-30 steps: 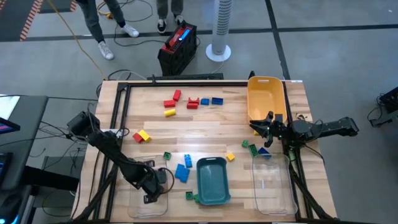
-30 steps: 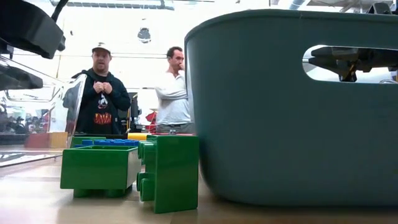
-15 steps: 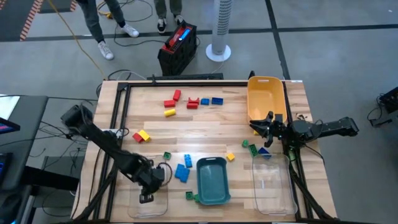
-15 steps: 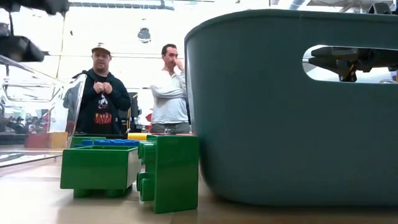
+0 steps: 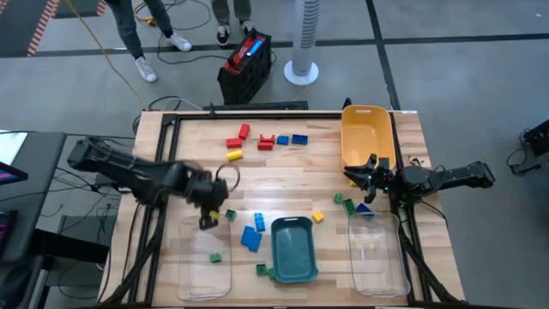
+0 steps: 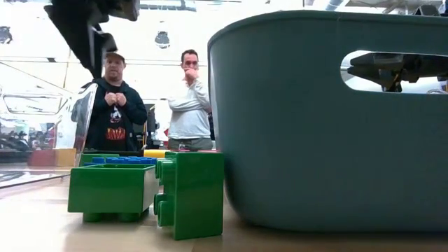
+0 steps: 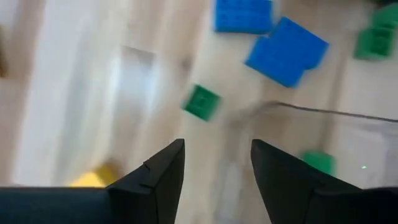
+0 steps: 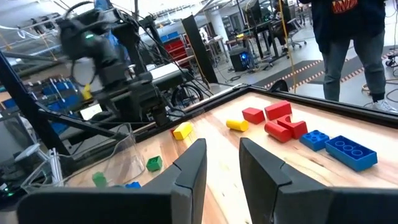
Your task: Sort blocks
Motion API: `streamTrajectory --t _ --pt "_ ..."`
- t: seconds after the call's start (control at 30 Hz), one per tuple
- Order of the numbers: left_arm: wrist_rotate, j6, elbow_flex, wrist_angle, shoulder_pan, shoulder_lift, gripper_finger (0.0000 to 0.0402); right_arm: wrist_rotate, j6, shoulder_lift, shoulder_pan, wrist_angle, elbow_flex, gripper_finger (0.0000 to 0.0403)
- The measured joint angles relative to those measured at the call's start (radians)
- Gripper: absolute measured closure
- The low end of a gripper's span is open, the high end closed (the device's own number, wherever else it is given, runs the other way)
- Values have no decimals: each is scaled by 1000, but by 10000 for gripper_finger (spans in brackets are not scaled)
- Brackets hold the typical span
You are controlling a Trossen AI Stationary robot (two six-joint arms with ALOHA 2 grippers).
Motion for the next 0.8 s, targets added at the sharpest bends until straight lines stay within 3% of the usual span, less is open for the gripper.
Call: streamTrajectory --t 0.27,0.5,0.8 --pt "57 300 0 33 276 48 224 0 -3 0 0 0 0 294" --pt "79 535 -1 124 442 196 224 0 -11 1 0 -1 0 294" --pt "106 584 -1 201 613 297 197 0 -76 1 3 10 0 294"
